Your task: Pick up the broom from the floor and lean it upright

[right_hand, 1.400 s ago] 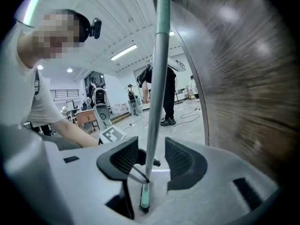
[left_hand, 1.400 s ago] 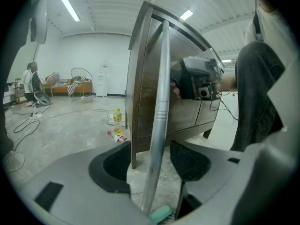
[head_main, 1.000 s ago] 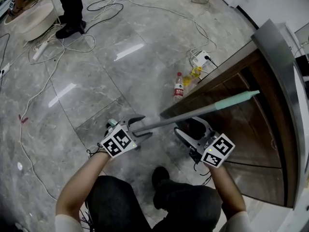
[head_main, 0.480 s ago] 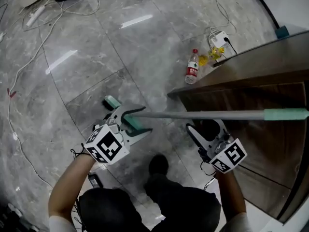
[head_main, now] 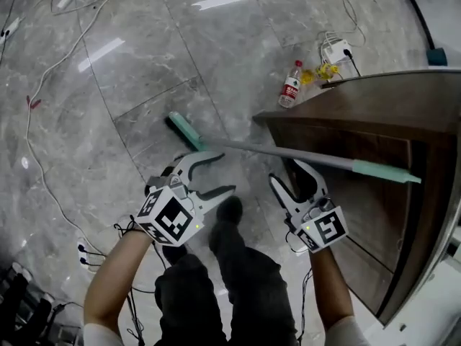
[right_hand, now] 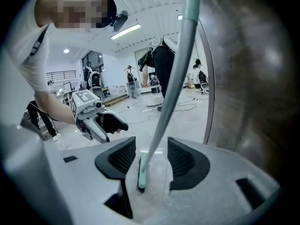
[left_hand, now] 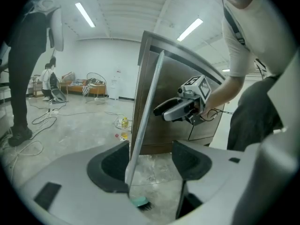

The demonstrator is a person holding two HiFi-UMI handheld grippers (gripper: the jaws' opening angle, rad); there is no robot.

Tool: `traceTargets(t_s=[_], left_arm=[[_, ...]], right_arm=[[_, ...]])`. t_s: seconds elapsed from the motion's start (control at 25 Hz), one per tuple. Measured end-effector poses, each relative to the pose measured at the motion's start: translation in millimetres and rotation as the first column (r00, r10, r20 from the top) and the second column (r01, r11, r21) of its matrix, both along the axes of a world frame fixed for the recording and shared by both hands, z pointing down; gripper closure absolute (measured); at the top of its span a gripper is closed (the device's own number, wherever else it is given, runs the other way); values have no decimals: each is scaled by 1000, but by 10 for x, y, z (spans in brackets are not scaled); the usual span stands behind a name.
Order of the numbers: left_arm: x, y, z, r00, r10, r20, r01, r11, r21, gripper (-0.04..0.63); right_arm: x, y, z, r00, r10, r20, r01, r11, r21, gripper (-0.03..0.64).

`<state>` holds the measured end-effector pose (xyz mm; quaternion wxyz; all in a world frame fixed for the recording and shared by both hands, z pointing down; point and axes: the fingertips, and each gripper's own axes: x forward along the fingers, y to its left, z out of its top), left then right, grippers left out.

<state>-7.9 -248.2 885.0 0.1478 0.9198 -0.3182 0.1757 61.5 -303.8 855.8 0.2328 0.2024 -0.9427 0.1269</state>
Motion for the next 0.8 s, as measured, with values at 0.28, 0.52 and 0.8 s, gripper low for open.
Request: traceTargets(t_s=[0.28, 0.52, 0.8], left_arm=[[-63, 477, -1061, 998, -43, 35, 46, 997, -60, 331], [-61, 945, -2069, 998, -44, 46, 48, 994, -97, 331], [-11, 1590, -3402, 997, 2, 74, 5, 995, -104, 331]], right_arm=[[-68, 445, -972, 1000, -3, -19, 2, 998, -61, 408], [-120, 808, -1983, 999, -12, -47, 9, 998, -64, 411], [-280, 1398, -3379, 999, -19, -43, 16, 998, -64, 412]])
